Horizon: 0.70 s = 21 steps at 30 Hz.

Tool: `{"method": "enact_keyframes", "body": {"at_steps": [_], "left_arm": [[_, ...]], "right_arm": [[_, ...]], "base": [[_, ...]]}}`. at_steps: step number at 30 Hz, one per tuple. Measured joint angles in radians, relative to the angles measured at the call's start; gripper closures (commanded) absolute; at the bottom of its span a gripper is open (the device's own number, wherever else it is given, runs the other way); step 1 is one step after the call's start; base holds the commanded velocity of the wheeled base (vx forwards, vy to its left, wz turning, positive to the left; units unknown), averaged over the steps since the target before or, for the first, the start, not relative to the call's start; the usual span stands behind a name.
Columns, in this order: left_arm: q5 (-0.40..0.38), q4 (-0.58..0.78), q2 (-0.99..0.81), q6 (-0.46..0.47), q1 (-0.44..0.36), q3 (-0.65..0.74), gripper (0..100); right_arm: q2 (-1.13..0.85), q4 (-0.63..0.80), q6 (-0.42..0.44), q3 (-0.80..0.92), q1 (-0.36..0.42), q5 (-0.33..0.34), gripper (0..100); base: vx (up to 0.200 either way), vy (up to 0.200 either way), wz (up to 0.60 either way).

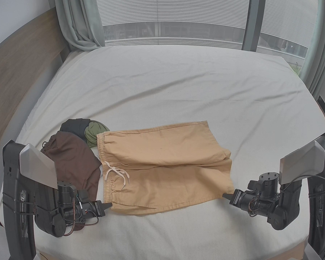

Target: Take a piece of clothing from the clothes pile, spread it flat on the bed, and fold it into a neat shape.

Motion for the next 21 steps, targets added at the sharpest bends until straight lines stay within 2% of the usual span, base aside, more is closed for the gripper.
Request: {"method": "enact_keyframes", "body": {"at_steps": [13, 21], "left_arm": [[-0.004, -0.001, -0.004, -0.001, 0.005, 0.006, 100], [-0.079, 0.000, -0.106, -0.006, 0.021, 0.094, 100]], "right_arm": [[-0.009, -0.001, -0.025, 0.013, -0.011, -0.004, 100], [-0.031, -0.001, -0.094, 0.113, -0.011, -0.003, 100]], "base": [[0.000, 0.000, 0.00], [0.000, 0.000, 0.00]]}}
